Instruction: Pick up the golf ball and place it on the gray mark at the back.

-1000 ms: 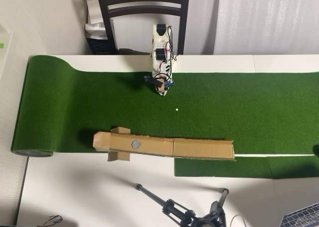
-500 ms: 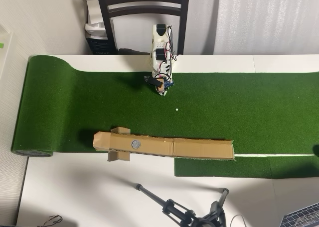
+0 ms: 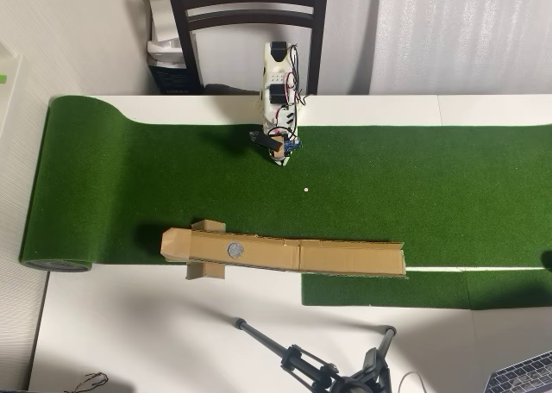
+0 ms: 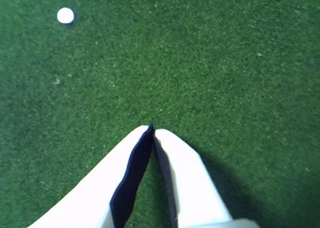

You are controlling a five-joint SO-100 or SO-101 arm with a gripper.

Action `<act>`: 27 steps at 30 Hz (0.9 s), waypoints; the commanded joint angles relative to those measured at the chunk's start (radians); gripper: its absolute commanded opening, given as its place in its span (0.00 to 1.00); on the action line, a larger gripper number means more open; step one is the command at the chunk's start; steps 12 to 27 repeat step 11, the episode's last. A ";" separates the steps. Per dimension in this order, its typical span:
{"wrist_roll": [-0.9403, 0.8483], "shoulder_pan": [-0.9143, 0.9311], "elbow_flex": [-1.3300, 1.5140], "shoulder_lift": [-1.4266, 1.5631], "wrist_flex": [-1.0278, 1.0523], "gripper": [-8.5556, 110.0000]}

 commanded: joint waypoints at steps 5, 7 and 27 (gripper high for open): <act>-0.002 -0.002 0.086 0.091 -0.009 0.07; -0.002 -0.002 0.086 0.091 -0.009 0.07; -0.002 -0.002 0.086 0.091 -0.009 0.07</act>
